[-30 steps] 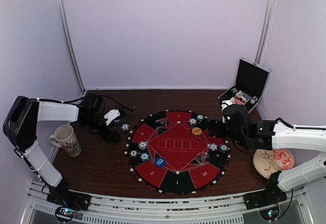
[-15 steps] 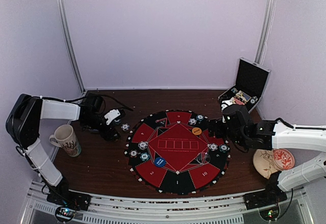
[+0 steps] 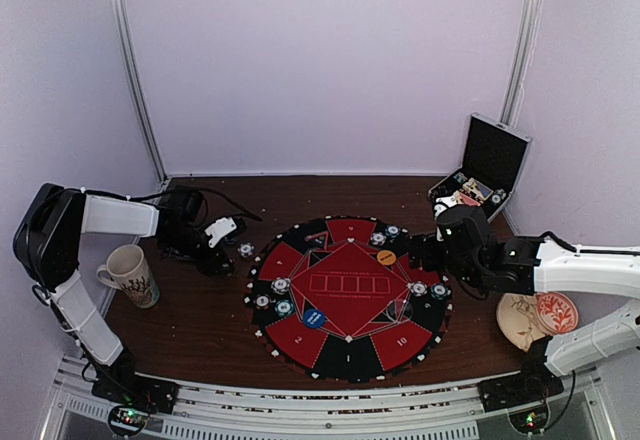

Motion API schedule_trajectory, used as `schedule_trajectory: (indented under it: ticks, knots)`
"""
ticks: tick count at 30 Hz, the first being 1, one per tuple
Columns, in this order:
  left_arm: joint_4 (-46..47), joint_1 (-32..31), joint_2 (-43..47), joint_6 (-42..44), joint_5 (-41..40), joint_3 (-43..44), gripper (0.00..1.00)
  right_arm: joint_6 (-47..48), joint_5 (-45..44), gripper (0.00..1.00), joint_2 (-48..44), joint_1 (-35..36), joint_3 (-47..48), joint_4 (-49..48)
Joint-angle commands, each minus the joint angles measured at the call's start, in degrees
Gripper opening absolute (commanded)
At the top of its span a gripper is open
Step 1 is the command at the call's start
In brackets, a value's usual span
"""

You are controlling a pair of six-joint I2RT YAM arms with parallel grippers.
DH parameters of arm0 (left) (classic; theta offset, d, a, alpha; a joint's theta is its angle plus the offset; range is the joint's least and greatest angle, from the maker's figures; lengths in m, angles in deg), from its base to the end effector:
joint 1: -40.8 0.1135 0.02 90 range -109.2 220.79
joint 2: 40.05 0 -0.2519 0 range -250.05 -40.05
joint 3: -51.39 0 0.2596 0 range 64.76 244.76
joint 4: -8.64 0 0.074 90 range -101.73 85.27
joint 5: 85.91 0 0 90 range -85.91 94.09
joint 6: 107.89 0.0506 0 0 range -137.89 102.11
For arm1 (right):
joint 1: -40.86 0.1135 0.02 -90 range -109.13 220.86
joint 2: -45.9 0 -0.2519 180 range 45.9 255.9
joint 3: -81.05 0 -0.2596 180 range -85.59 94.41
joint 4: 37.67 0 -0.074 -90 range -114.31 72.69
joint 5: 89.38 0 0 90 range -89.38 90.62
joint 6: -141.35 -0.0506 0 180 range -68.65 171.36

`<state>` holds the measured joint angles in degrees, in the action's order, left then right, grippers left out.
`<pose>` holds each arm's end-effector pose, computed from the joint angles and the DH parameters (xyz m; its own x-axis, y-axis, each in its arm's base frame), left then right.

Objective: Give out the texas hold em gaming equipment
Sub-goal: Pick up the pile of poker chips from the pile of poker chips.

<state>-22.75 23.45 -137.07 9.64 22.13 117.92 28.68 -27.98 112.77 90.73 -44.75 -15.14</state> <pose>0.3123 -0.1140 0.1241 -0.5511 0.6326 -0.5442 0.7641 0.6446 -0.0244 0.1932 0.1917 0.2199 -0.5044 -0.0733 -0.8604 -0.2436 0.9680 0.0603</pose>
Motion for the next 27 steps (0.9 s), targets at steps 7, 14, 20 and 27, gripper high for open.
schedule_trajectory:
  ticks: [7, 14, 20, 27]
  knots:
    - [0.32, 0.55, 0.12, 0.27, -0.31, 1.36, 0.22, 0.08, -1.02, 0.96, -0.68, 0.31, -0.76, -0.22]
    - [-0.91, 0.47, 2.8, 0.54, 1.41, 1.54, 0.0, 0.09, -1.11, 0.96, -0.61, 0.3, -0.84, -0.46]
    - [-3.05, 0.05, 5.51, 0.59, 3.04, 3.11, 0.0, -0.24, -1.02, 0.96, -0.65, 0.29, -0.81, -0.56]
    - [-7.02, -7.33, 3.9, -0.15, 0.23, 10.12, 0.0, -0.48, -1.24, 0.96, -0.99, 0.31, -1.11, -0.84]
